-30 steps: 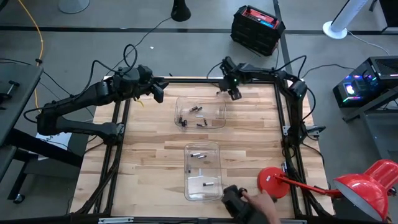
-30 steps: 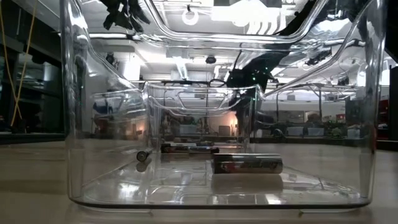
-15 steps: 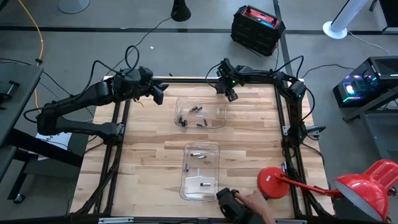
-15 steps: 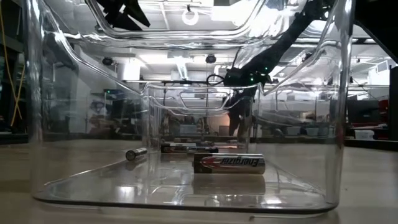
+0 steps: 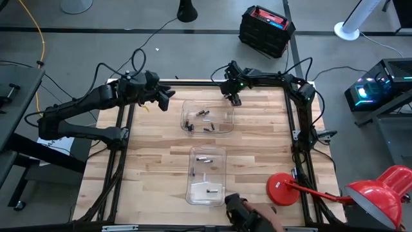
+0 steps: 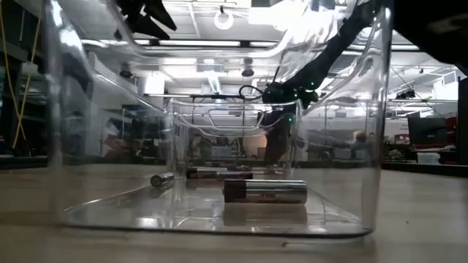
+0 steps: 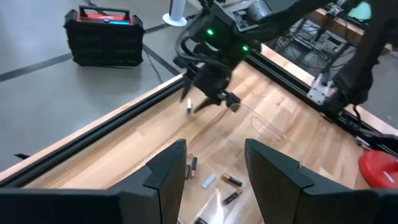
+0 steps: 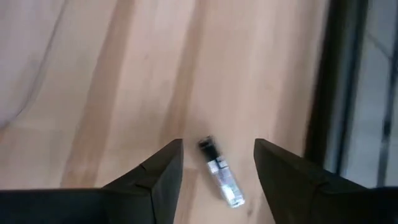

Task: Sort batteries
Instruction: Put the silver battery into the bottom transparent bin, then adjust the silver batteries on the table

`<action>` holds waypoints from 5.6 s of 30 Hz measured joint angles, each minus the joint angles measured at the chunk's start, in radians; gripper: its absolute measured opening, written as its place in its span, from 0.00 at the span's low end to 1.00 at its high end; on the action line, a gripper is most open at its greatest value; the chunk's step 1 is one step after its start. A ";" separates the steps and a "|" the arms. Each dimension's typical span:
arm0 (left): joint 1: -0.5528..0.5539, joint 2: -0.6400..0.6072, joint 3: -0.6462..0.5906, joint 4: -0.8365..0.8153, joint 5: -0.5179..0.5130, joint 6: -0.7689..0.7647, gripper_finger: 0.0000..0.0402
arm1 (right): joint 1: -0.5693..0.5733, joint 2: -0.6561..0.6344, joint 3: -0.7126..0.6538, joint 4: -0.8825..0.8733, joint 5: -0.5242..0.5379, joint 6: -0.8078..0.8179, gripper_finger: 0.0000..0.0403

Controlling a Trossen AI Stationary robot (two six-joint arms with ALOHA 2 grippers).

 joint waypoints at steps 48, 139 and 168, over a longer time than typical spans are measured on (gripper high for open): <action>0.014 -0.015 0.000 0.204 0.002 0.271 0.39 | 0.138 -0.460 0.088 -0.437 -0.037 0.720 0.01; -0.497 -0.015 0.000 0.180 -0.316 -0.048 0.39 | 1.239 -0.601 -0.915 -0.486 -0.287 2.169 0.00; -0.415 -0.015 0.000 0.178 -0.327 0.016 0.39 | 1.210 -0.594 -0.679 -0.667 0.043 2.309 0.00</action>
